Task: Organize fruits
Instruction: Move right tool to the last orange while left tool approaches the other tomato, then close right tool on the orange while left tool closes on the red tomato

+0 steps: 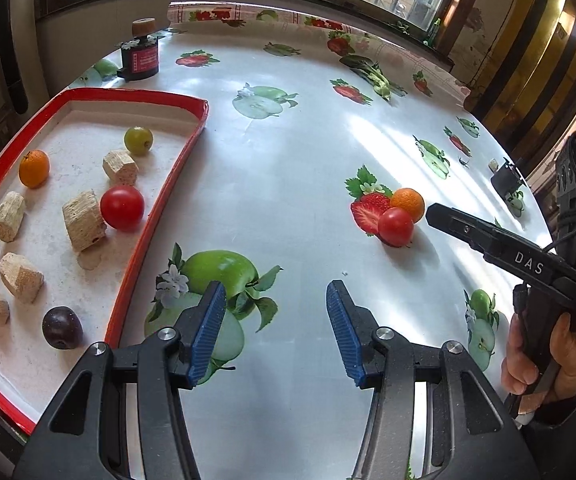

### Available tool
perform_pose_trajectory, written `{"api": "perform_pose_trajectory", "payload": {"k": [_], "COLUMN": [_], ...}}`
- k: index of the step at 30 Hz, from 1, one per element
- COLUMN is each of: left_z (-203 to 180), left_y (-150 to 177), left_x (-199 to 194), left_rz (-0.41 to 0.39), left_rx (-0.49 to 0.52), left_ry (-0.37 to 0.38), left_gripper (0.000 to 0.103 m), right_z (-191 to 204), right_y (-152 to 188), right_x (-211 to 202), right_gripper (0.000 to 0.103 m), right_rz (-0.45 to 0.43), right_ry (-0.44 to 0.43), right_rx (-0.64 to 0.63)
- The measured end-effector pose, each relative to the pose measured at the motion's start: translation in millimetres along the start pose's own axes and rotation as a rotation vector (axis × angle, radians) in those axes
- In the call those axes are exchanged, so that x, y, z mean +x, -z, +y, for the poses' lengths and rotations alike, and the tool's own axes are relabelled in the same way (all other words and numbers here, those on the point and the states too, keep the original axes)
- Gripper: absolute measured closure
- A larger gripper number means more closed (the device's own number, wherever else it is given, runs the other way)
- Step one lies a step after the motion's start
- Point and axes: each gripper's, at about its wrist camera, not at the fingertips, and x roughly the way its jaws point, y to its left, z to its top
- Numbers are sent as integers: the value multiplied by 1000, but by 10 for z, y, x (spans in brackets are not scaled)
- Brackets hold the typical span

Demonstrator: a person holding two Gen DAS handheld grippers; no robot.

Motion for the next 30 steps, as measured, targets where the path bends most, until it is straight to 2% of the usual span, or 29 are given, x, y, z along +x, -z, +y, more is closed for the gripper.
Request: {"api": "perform_pose_trajectory", "payload": {"k": [9, 11, 20, 23, 24, 27, 30], "left_z": [-316, -383, -867, -954, -968, -1001, -995], "left_y": [-46, -88, -321, -363, -371, -392, -387], "left_x": [156, 195, 526, 679, 716, 735, 710], "left_rz": [35, 39, 56, 80, 89, 84, 81], "left_rx": [67, 77, 152, 149, 142, 149, 147], "left_ry": [45, 52, 96, 105, 115, 109, 119], "left_gripper": [52, 52, 52, 53, 56, 73, 73], "right_z": [-7, -31, -302, -412, -438, -498, -508], "right_y": [-178, -189, -85, -32, -14, 30, 63], "right_x": [346, 338, -3, -87, -116, -200, -273], "right_gripper": [59, 72, 72, 72, 72, 72, 72], "right_rz": [43, 34, -21, -22, -23, -28, -34], "right_ry": [-30, -21, 49, 59, 65, 71, 71], "right_rx": [19, 20, 38, 58, 61, 70, 69]}}
